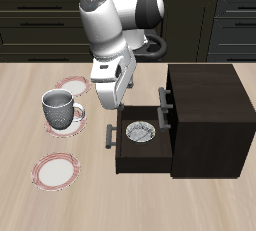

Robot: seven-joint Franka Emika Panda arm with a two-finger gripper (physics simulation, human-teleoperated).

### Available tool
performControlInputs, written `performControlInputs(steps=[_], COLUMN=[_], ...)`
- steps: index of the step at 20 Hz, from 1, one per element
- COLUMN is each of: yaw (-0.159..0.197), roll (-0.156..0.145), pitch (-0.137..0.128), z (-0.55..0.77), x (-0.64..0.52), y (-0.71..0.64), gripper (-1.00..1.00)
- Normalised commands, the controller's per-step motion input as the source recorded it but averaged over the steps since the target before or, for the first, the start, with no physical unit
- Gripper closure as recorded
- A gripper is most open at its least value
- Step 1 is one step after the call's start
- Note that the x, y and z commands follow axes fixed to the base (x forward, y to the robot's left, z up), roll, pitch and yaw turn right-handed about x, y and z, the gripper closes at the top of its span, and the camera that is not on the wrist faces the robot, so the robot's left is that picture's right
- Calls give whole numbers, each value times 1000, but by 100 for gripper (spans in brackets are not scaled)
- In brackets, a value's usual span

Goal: Place the bowl on the farthest plate relative to the robot

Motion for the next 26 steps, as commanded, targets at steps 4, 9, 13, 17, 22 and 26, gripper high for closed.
performControlInputs(steps=[4, 9, 13, 17, 22, 26], yaw=[-7, 44, 40, 4, 38, 14], roll=[4, 6, 3, -2, 12, -9], pitch=[43, 24, 41, 3, 24, -11], z=[-187, -232, -144, -53, -159, -14], x=[-65, -56, -15, 17, -25, 136], y=[26, 19, 34, 9, 49, 8], gripper=[-100, -100, -100, -100, -100, -100])
